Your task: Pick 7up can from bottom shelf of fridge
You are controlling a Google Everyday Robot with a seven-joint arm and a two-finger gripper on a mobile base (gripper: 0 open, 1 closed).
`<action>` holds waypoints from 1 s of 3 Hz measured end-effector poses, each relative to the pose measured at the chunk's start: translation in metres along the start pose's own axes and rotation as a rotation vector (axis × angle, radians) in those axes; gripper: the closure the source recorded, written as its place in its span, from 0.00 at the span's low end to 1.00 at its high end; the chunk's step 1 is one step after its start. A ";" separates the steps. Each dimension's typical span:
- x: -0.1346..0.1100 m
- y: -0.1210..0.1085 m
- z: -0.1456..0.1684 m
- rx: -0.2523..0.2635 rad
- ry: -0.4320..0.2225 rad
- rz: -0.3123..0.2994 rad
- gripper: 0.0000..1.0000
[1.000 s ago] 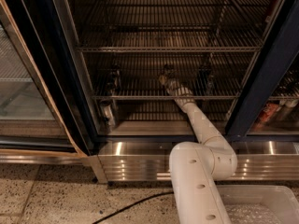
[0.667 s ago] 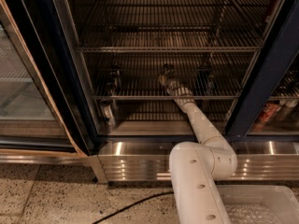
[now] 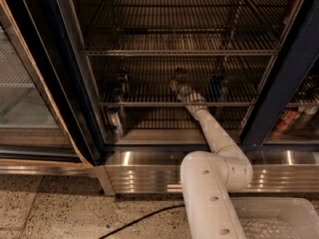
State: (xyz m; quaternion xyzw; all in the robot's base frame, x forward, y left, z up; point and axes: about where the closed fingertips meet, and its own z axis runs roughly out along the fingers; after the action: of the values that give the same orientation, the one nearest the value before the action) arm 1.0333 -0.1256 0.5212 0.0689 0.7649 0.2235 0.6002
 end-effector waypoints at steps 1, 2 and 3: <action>0.003 0.004 -0.002 -0.016 0.024 0.022 1.00; 0.002 0.011 -0.004 -0.041 0.049 0.021 1.00; 0.003 0.011 -0.009 -0.059 0.064 0.015 1.00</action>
Offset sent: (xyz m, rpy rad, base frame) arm -0.0087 0.0102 0.0091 0.0263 0.0484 0.0874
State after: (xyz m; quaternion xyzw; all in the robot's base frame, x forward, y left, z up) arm 1.0219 -0.1171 0.5251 0.0498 0.7762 0.2524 0.5756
